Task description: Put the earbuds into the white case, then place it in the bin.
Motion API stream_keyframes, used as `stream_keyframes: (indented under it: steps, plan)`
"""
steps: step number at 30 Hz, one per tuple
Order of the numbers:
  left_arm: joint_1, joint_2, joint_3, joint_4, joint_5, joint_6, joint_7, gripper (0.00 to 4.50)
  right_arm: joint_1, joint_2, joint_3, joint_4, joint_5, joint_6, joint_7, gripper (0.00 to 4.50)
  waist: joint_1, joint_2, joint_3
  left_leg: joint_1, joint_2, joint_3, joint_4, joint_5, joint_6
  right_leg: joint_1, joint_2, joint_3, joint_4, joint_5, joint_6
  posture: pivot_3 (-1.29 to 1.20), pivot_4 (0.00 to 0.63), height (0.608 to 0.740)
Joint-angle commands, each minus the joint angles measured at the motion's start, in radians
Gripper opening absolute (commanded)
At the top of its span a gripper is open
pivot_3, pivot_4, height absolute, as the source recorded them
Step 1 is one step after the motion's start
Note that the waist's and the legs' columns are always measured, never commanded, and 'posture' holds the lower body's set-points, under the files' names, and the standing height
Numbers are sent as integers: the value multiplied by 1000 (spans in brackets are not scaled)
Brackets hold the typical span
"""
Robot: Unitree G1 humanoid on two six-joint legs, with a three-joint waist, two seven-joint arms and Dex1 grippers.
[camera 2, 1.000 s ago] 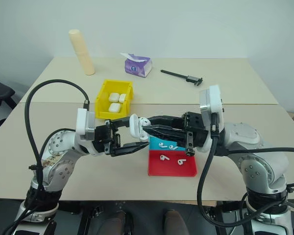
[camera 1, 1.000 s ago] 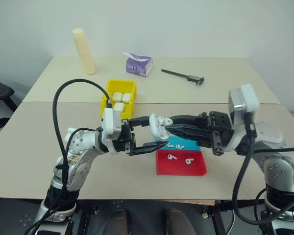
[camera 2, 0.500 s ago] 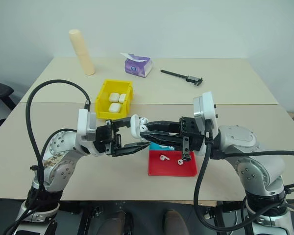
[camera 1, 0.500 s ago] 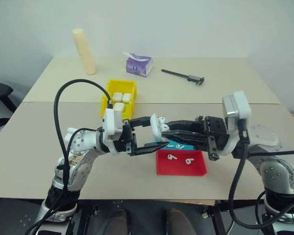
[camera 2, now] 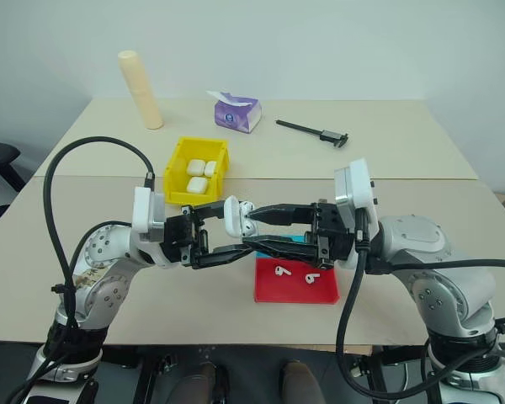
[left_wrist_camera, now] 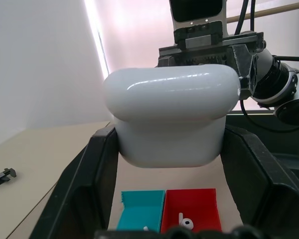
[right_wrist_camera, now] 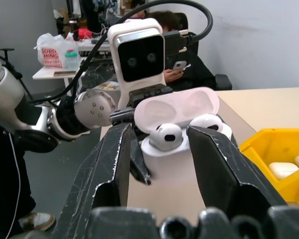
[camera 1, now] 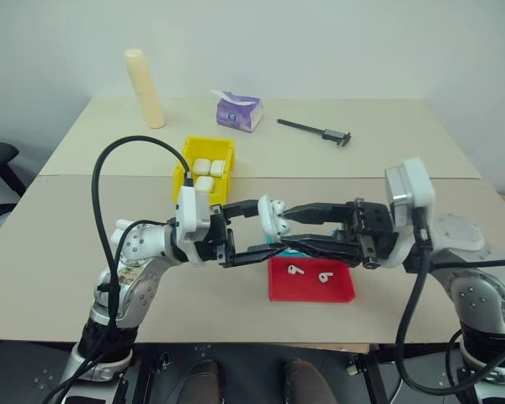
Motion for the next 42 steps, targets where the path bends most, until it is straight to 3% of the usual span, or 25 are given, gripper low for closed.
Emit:
stream_keyframes:
  steps: [1,4,7,12,21,28,37,42]
  plan:
    - [-26,-8,8,19,5,-36,-6,2795,-47,-42,-90,18,54,-21,26,2258,0,0,0,0,0,0,0,0,0,0,0,0,0,0,0,0,150,740]
    - [-41,-21,-5,61,22,-57,-13,2795,-130,-77,-90,44,55,-10,31,2258,-1,0,0,1,0,0,0,0,0,0,0,0,0,0,0,0,150,740]
    - [-62,-38,-21,105,43,-84,-28,2795,-262,-110,-23,77,23,44,5,1701,-4,0,0,0,0,0,0,0,0,0,0,0,0,0,0,0,150,740]
    - [-108,-51,-48,162,84,-97,-36,2795,-428,-139,122,90,-88,67,27,23,-1,0,0,-1,0,0,0,0,0,-1,0,0,0,0,0,0,150,740]
    - [-156,-103,-84,232,146,-147,-28,2795,-526,-123,302,80,-313,11,69,23,2,0,0,-4,0,0,1,0,0,-3,0,-1,0,0,0,0,150,740]
    - [-155,-109,-71,216,134,-147,-31,2795,-487,-165,393,73,-502,-61,106,23,0,0,0,-4,0,0,1,0,0,-3,0,-1,0,0,0,0,150,740]
    - [-135,-87,-47,196,115,-145,-34,2795,-452,-221,350,88,-559,-107,155,23,0,0,0,-3,0,0,1,0,0,-3,-1,-1,0,0,0,0,150,740]
    - [-131,-85,-40,193,115,-148,-18,2795,-478,-173,242,108,-452,-65,124,23,0,0,0,-4,0,0,1,0,0,-3,-1,-1,0,0,0,0,150,740]
